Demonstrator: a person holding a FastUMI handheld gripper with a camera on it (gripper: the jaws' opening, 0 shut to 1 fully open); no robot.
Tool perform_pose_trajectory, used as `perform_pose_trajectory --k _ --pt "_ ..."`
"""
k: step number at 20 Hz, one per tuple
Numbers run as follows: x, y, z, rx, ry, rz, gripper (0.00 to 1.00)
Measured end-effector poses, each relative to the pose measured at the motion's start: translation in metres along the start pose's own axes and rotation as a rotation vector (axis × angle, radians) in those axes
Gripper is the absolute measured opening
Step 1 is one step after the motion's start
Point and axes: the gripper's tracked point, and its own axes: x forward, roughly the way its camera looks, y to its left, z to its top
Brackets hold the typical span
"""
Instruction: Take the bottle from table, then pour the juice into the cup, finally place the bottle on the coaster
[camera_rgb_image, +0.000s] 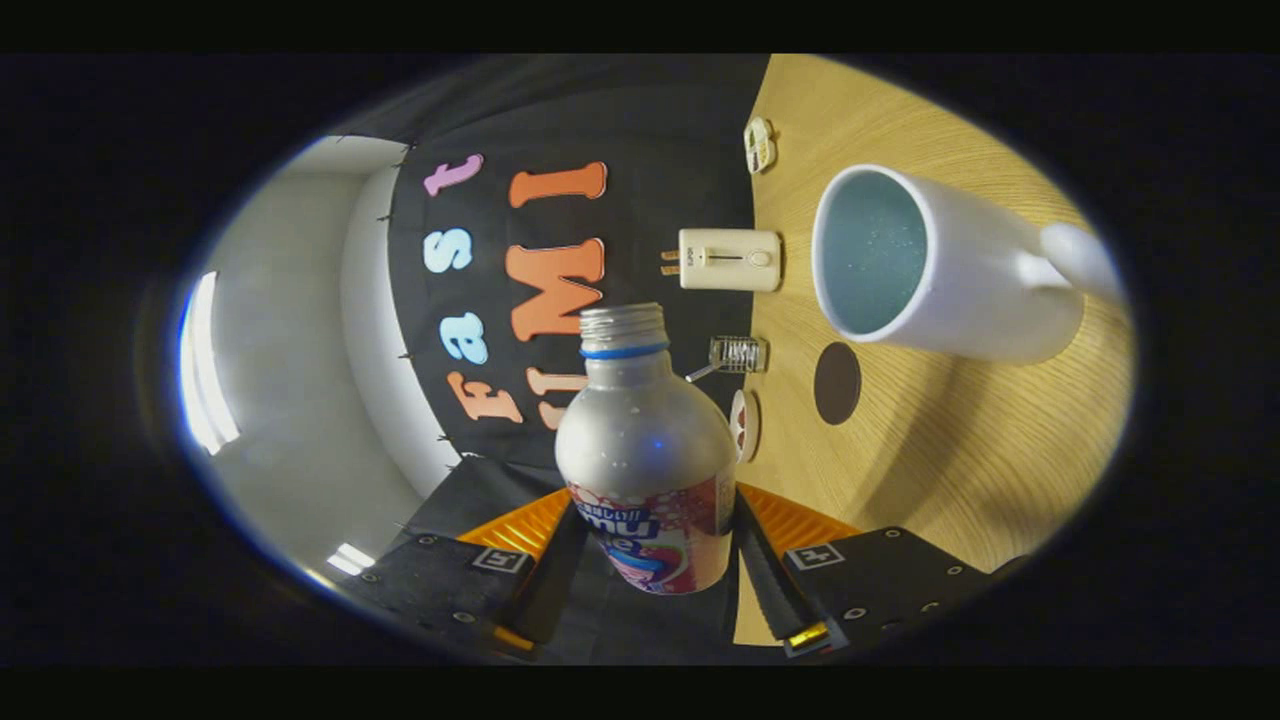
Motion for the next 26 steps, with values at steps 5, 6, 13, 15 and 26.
perform_pose_trajectory --k 5,6,13,15,26 --pt "-0.005 -0.005 0.003 0.008 0.017 -0.022 0.78" --pt "-0.005 -0.001 0.0 0.037 0.03 -0.016 0.78" --pt "-0.017 -0.003 -0.004 -0.147 0.03 -0.085 0.78" --pt "-0.02 -0.013 -0.003 -0.274 0.05 -0.133 0.78" --pt "-0.026 0.031 0.014 0.161 0.013 0.009 0.78"
